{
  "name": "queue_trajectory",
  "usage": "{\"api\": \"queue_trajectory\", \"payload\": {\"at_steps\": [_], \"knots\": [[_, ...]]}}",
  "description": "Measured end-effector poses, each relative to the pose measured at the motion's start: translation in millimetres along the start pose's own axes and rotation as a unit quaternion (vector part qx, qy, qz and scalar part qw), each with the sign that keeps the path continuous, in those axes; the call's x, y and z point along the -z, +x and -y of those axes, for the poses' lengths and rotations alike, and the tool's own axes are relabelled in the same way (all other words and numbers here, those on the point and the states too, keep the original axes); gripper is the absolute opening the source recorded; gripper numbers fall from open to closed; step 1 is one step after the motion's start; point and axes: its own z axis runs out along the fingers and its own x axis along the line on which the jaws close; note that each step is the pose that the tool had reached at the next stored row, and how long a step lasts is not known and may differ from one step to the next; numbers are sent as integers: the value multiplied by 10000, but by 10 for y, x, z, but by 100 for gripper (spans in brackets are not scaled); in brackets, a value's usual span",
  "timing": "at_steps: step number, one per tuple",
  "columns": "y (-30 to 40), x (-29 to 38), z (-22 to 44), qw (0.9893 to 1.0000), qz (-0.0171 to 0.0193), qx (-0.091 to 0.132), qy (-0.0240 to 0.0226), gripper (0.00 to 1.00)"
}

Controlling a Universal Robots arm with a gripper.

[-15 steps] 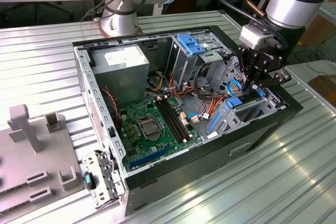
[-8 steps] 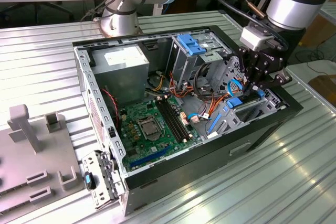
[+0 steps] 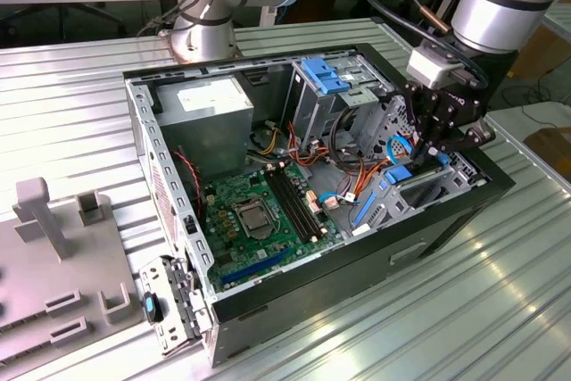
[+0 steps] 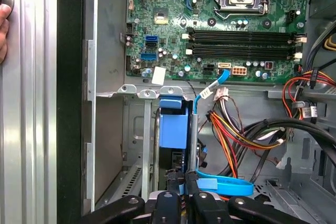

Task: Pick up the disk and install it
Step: 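Insert the second disk wire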

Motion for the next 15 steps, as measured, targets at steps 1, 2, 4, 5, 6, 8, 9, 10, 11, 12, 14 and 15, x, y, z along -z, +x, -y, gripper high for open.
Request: {"api": "queue_trajectory", "payload": {"at_steps": [1, 2, 4, 5, 6, 8, 9, 10, 11, 12, 14, 15], "knots": [[0, 0, 0, 10000, 0, 0, 0, 16], [0, -1, 0, 10000, 0, 0, 0, 16], [0, 0, 0, 10000, 0, 0, 0, 16], [1, -1, 0, 10000, 0, 0, 0, 16], [0, -6, 0, 10000, 1, 0, 0, 16], [-1, -20, -2, 10000, 3, 0, 0, 16], [-2, -38, -3, 10000, 7, -1, 0, 16], [-4, -57, -5, 10000, 18, -2, 1, 16], [-5, -71, -5, 10000, 30, -2, 1, 16], [-7, -70, -5, 10000, 33, -2, 1, 16], [-12, -50, -3, 10000, 14, -1, -1, 16], [-11, -48, -3, 10000, 13, -1, -1, 16]]}}
